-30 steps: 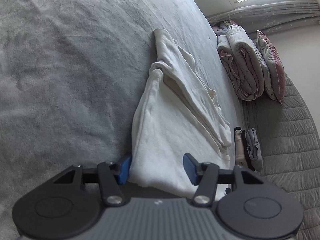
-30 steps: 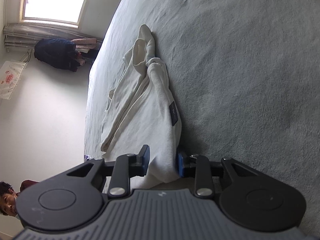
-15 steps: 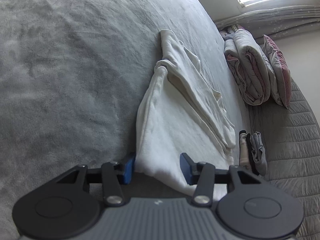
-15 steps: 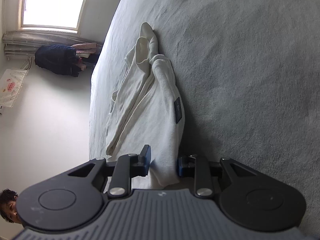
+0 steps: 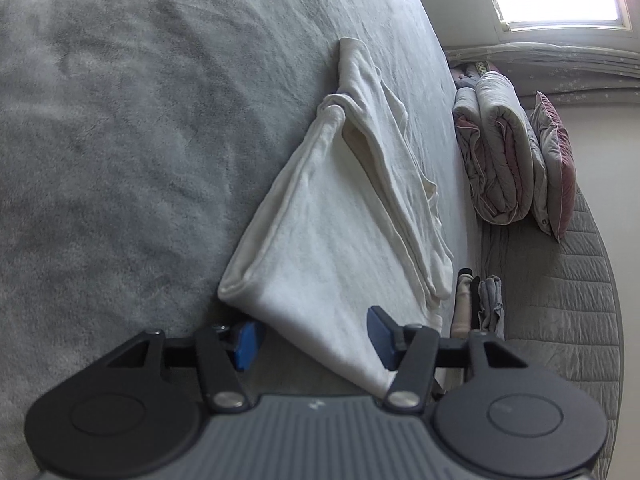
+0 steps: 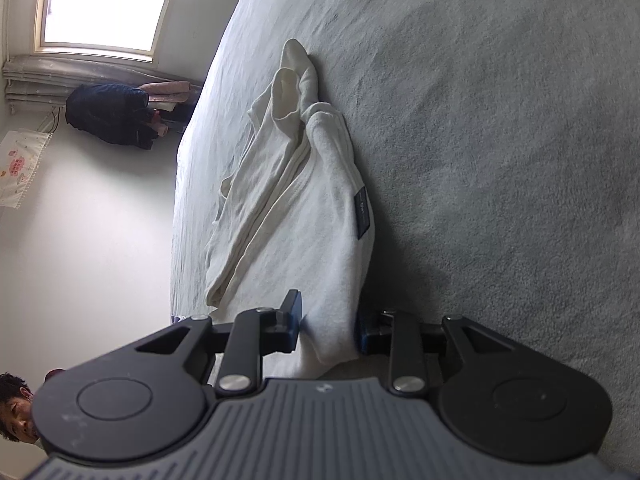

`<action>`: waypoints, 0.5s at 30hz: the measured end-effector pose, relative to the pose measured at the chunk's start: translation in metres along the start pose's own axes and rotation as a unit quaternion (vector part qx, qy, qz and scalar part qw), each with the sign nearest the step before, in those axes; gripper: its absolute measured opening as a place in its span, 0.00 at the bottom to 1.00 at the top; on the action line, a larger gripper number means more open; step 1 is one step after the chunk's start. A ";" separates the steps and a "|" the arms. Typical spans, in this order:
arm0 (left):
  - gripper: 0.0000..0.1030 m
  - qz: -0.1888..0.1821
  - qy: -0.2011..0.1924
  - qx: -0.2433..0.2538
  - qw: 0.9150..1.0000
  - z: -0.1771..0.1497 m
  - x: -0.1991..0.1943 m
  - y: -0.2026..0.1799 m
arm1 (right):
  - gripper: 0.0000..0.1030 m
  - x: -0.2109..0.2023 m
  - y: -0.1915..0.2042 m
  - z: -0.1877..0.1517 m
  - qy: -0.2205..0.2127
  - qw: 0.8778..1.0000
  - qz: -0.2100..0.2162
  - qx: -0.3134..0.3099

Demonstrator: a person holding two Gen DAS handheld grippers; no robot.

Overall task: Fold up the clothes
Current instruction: 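Lift the folded edge with both grippers and fold it over again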

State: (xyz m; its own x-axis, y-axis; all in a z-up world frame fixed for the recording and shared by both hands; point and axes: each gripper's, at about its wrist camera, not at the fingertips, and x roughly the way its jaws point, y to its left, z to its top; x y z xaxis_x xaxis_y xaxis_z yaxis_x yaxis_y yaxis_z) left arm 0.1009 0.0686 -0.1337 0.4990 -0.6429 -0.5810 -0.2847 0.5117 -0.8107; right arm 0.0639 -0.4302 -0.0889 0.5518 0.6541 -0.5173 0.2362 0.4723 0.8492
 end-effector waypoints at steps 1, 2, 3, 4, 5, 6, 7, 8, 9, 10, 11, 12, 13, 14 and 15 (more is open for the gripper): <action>0.55 0.000 -0.008 0.001 1.000 -0.002 0.002 -0.001 | 0.31 0.001 0.001 -0.001 -0.001 1.000 -0.001 -0.004; 0.53 0.001 -0.016 0.002 1.000 -0.003 0.003 -0.002 | 0.31 0.002 0.002 -0.001 -0.002 1.000 -0.001 -0.008; 0.52 0.002 -0.023 0.004 1.000 -0.005 0.004 -0.003 | 0.30 0.004 0.002 -0.001 -0.003 1.000 -0.002 -0.011; 0.48 0.006 -0.033 0.006 0.999 -0.006 0.005 -0.004 | 0.28 0.004 0.002 -0.002 -0.004 1.000 -0.002 -0.012; 0.42 0.010 -0.042 0.009 0.999 -0.008 0.006 -0.005 | 0.28 0.005 0.002 -0.002 -0.005 1.000 -0.002 -0.013; 0.37 0.017 -0.052 0.011 0.998 -0.010 0.006 -0.005 | 0.24 0.005 0.002 -0.003 -0.006 1.000 -0.003 -0.014; 0.21 0.026 -0.062 0.011 0.998 -0.011 0.007 -0.005 | 0.21 0.005 0.002 -0.003 -0.008 1.000 -0.003 -0.013; 0.10 0.029 -0.068 0.010 0.997 -0.011 0.008 -0.003 | 0.20 0.005 0.001 -0.003 -0.011 1.000 -0.002 -0.011; 0.09 0.032 -0.073 0.008 0.997 -0.012 0.009 -0.002 | 0.19 0.005 0.001 -0.004 -0.015 1.000 0.002 -0.008; 0.08 0.030 -0.078 0.007 0.996 -0.013 0.008 -0.002 | 0.17 0.004 0.001 -0.005 -0.019 1.000 0.006 -0.006; 0.07 0.029 -0.082 0.005 0.996 -0.014 0.007 -0.003 | 0.17 0.003 0.000 -0.006 -0.024 1.000 0.012 -0.002; 0.07 0.028 -0.086 0.004 0.996 -0.015 0.007 -0.003 | 0.16 0.001 -0.001 -0.007 -0.029 0.999 0.019 0.002; 0.07 0.026 -0.090 0.005 0.996 -0.016 0.005 -0.004 | 0.16 -0.001 -0.001 -0.008 -0.034 0.999 0.026 0.006; 0.07 0.025 -0.094 0.005 0.995 -0.017 0.004 -0.005 | 0.16 -0.002 -0.001 -0.009 -0.039 0.999 0.032 0.009; 0.06 0.025 -0.097 0.005 0.995 -0.018 0.003 -0.005 | 0.15 -0.004 0.000 -0.010 -0.042 0.998 0.035 0.009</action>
State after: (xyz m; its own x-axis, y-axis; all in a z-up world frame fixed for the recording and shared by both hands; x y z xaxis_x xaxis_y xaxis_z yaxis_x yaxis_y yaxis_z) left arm 0.0892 0.0539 -0.1326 0.6342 -0.4947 -0.5942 -0.3057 0.5455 -0.7804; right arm 0.0538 -0.4270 -0.0880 0.6328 0.6333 -0.4456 0.2073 0.4159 0.8855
